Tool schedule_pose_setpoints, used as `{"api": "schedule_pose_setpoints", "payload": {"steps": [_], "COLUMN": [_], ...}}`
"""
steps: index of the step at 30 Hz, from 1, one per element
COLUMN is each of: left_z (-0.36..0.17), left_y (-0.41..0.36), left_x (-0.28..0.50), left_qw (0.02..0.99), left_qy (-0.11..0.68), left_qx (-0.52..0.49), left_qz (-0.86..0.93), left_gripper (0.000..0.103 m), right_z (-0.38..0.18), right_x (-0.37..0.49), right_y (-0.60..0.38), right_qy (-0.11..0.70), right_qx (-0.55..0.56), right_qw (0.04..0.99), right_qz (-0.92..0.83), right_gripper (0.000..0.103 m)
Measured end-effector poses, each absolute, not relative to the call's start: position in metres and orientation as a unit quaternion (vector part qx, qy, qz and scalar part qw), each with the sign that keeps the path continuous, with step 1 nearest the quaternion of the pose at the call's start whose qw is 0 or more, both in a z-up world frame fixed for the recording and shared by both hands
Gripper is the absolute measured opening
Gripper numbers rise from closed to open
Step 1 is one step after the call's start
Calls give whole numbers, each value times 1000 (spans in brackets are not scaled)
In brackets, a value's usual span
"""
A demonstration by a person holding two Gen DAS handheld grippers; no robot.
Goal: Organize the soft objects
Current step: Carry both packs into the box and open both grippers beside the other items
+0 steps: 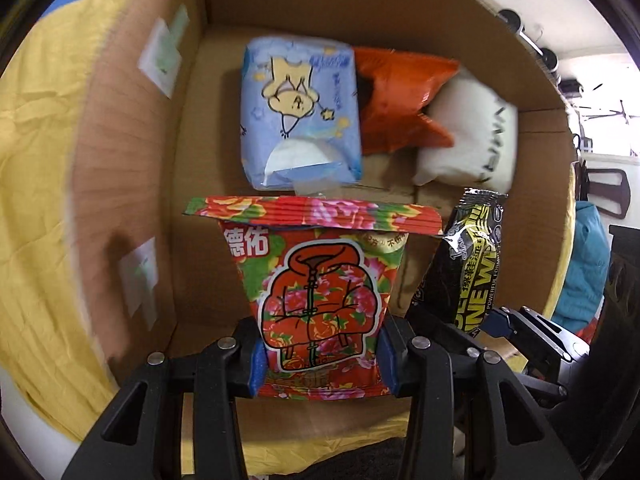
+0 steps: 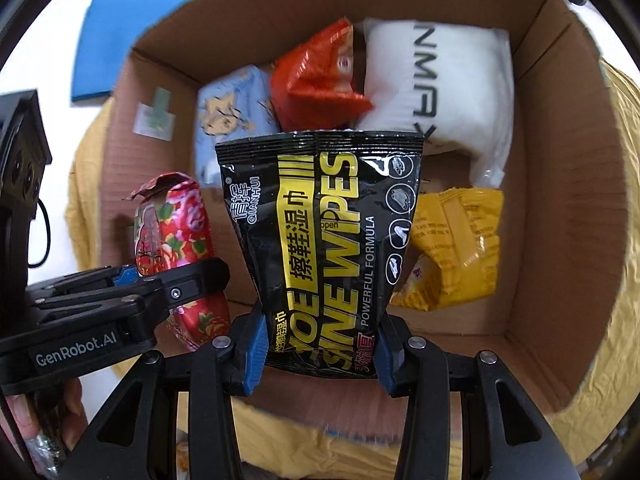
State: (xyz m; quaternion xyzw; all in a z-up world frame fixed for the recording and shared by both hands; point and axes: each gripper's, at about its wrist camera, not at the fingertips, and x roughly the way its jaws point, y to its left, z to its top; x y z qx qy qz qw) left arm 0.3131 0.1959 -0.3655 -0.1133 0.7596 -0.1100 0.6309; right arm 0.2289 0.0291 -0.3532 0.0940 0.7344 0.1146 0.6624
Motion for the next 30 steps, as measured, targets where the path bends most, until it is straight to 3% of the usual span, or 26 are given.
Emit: {"api": "schedule_pose_setpoints", "payload": {"steps": [9,20,24,30], "left_z": [-411,-422,-422,-419], "left_y": [182,164,151,145], "left_x": [327,324,322,315], "left_qw": [597,603,597,586], "left_qy": [789,788,793,800], "left_qx": [-87,-57,-55,-70], "left_qz": [-121,-110,-108,-110], "left_gripper": [41,42,54,55], "right_z": [-392,-417,-429,-437], "right_x": [234,241,249,263], "right_y": [37,41,45,44], "right_qy": [755,769,776,780], "right_qx": [94,103,104,95], "right_qw": [643,626,617,614], "right_qz": [94,78,74,73], "right_gripper": [47,50,51,52]}}
